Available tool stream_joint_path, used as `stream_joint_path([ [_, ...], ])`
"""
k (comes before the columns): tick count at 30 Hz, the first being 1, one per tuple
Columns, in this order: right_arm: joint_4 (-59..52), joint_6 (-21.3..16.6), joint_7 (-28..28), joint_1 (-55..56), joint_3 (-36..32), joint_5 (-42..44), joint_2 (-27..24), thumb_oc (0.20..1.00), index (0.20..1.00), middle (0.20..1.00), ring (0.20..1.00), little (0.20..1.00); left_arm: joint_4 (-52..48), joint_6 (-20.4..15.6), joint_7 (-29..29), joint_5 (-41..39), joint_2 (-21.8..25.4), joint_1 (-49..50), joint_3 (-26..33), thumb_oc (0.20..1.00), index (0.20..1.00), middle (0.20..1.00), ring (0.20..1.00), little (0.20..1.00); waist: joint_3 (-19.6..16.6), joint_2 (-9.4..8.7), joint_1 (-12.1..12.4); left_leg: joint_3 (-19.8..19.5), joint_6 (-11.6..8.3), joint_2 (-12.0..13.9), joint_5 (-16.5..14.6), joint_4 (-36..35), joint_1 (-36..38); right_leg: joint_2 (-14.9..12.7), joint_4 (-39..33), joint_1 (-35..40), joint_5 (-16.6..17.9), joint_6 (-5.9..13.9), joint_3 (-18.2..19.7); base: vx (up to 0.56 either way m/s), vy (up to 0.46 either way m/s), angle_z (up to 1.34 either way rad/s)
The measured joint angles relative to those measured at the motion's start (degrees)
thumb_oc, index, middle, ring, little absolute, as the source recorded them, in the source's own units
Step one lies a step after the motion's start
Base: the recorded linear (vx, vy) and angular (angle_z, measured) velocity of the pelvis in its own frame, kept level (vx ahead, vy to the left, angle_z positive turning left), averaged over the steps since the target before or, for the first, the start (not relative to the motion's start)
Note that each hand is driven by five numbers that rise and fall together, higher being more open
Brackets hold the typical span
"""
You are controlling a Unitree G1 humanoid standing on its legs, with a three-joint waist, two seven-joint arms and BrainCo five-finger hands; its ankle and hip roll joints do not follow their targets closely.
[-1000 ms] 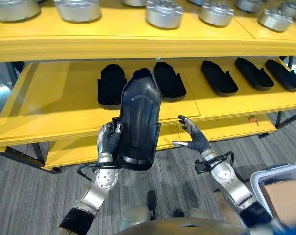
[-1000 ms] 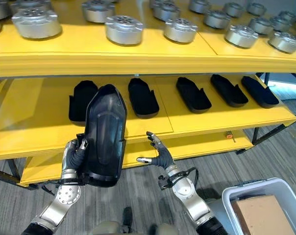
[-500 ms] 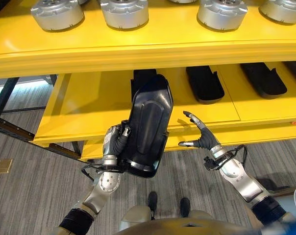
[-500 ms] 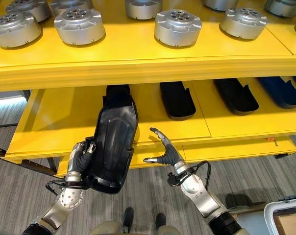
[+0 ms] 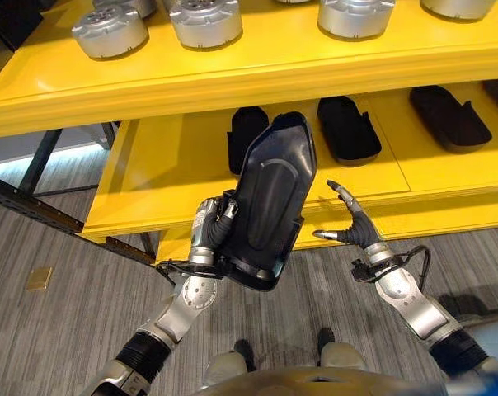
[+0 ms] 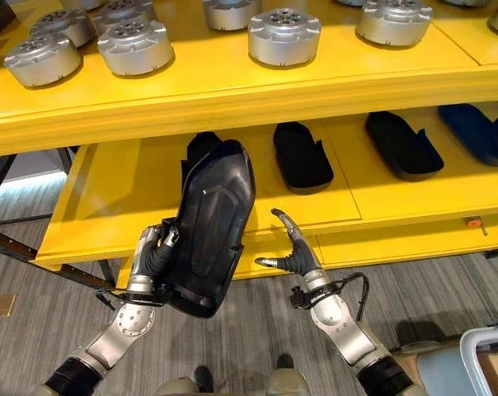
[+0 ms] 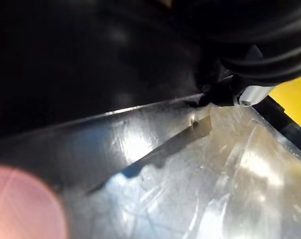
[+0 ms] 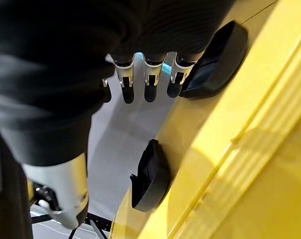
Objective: Move parts from the plastic box to the shelf.
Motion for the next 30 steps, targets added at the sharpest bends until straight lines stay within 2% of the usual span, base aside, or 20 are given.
stream_joint_path([
  [1, -0.17, 0.00, 0.26, 0.04, 0.06, 0.89, 0.05, 1.000, 1.000, 1.000, 1.000, 1.000, 0.00, -0.06, 0.39, -0.01, 0.32, 0.27, -0.07, 0.200, 0.200, 0.200, 0.200, 0.200, 0.28, -0.48, 0.10, -1.34, 0.79, 0.52, -1.48, 1.62, -1.29, -0.51, 0.10, -0.01, 0.00, -0.10, 0.09, 0.05, 0.204, -0.18],
  [2, -0.30, -0.12, 0.52, 0.23, 0.00, 2.12, -0.23, 1.000, 1.000, 1.000, 1.000, 1.000, 0.02, -0.07, 0.62, -0.02, 0.34, 0.51, -0.18, 0.200, 0.200, 0.200, 0.200, 0.200, 0.26, -0.38, -0.23, -2.68, 0.66, 2.16, -1.24, 1.64, -1.33, -0.74, 1.04, -0.43, -0.56, 0.72, 0.77, 0.05, 0.288, -0.16],
  [3, -0.26, -0.16, 1.04, 0.22, -0.25, 3.02, -0.70, 1.000, 1.000, 1.000, 1.000, 1.000, 0.00, -0.11, 0.83, -0.03, 0.09, 0.97, -0.28, 0.200, 0.200, 0.200, 0.200, 0.200, 0.02, 0.44, -0.32, -3.57, 0.79, 3.61, -0.62, 0.49, -1.09, -0.62, 1.99, -1.00, -0.85, 1.20, 1.57, 0.02, 0.248, -0.28],
  [4, -0.27, -0.44, 1.49, 0.21, -0.51, 4.38, -1.84, 1.000, 1.000, 1.000, 1.000, 1.000, -0.11, -0.25, 0.83, -0.02, -0.45, 1.61, -0.29, 0.200, 0.200, 0.200, 0.200, 0.200, -0.15, 2.07, -0.34, -4.95, 0.92, 4.59, 0.95, -1.67, 0.16, -0.46, 3.29, -1.73, -1.10, 2.31, 2.43, 0.02, 0.262, -0.32],
  [5, -0.06, -0.48, 1.66, 0.77, -1.23, 5.10, -2.19, 1.000, 1.000, 1.000, 1.000, 1.000, -0.10, -0.22, 0.83, -0.04, -0.71, 1.89, -0.31, 0.200, 0.200, 0.200, 0.200, 0.200, -0.33, 2.80, -0.50, -3.79, 0.17, 3.81, -0.95, -3.17, 1.19, -0.83, 3.42, -1.95, -0.82, 3.64, 2.72, 0.03, 0.231, -0.16],
  [7, -0.13, -0.59, 1.83, 2.99, -2.63, 6.57, -2.16, 1.000, 1.000, 1.000, 1.000, 1.000, -0.16, -0.07, 0.97, -0.34, -0.53, 0.56, -0.03, 0.200, 0.200, 0.200, 0.200, 0.200, -0.27, 2.75, -0.44, -2.47, -0.16, 1.46, -2.33, -7.50, 1.70, -3.03, 2.08, -2.39, 1.01, 6.29, 2.14, 0.03, 0.203, 0.23],
  [10, -0.17, -0.59, 2.10, 4.96, -3.22, 6.60, -0.45, 1.000, 1.000, 1.000, 1.000, 1.000, -0.15, 0.55, 1.00, -0.72, -0.23, 1.28, 0.04, 0.200, 0.200, 0.200, 0.200, 0.200, -0.20, 2.00, 1.13, -2.75, -0.05, -1.02, -2.21, -9.23, 3.00, -5.11, 0.36, -0.69, 2.50, 7.21, 1.51, 0.04, 0.144, 0.18],
  [14, -0.58, -0.54, 2.63, 5.08, -3.95, 6.62, 0.45, 1.000, 1.000, 1.000, 1.000, 1.000, -0.63, 1.05, 2.83, -0.86, 0.60, 4.19, 0.56, 0.200, 0.200, 0.200, 0.200, 0.200, -0.42, 1.71, 1.79, -3.87, -0.36, -1.13, -1.29, -12.34, 6.03, -4.79, -2.00, 2.98, 2.63, 7.63, -0.23, 0.04, 0.061, 0.12],
  [17, -3.36, -0.53, 2.65, 5.78, -5.29, 6.59, 0.24, 1.000, 1.000, 1.000, 1.000, 1.000, -3.55, 1.85, 3.39, -0.86, 0.50, 7.26, 1.43, 0.200, 0.200, 0.200, 0.200, 0.200, -0.68, 1.47, 1.81, -4.75, -1.12, 0.48, 0.23, -14.39, 6.56, -2.87, -3.84, 4.15, 3.06, 7.54, -1.46, 0.03, -0.005, 0.19],
  [19, -4.55, -0.52, 2.65, 6.00, -5.58, 6.54, 0.17, 1.000, 1.000, 1.000, 1.000, 1.000, -3.86, 2.08, 3.49, -0.87, 0.44, 7.76, 1.52, 0.200, 0.200, 0.200, 0.200, 0.200, -1.21, 1.02, 3.02, -5.22, -1.16, 1.88, 0.30, -14.26, 6.59, -1.30, -4.74, 4.87, 3.23, 7.12, -1.82, 0.03, -0.004, 0.04],
  [21, -4.96, -0.45, 2.62, 5.89, -5.57, 6.51, 0.05, 1.000, 1.000, 1.000, 1.000, 1.000, -3.87, 2.63, 4.56, -0.96, 0.32, 7.89, 2.17, 0.200, 0.200, 0.200, 0.200, 0.200, -1.47, 0.79, 3.00, -5.46, -1.43, 2.51, 0.46, -14.29, 6.60, -0.63, -4.99, 5.07, 3.20, 6.80, -2.07, 0.04, -0.011, 0.03],
  [30, -5.06, 1.54, 3.24, 5.89, -5.43, 6.47, -0.07, 1.000, 1.000, 1.000, 1.000, 1.000, -1.33, 5.65, 7.23, -5.09, -0.49, 6.07, 7.77, 0.200, 0.200, 0.200, 0.200, 0.200, -3.11, -0.75, 2.77, -5.38, -1.50, 2.66, 0.52, -14.25, 6.77, -0.50, -5.54, 5.58, 3.35, 6.55, -2.27, 0.07, 0.075, 0.01],
])
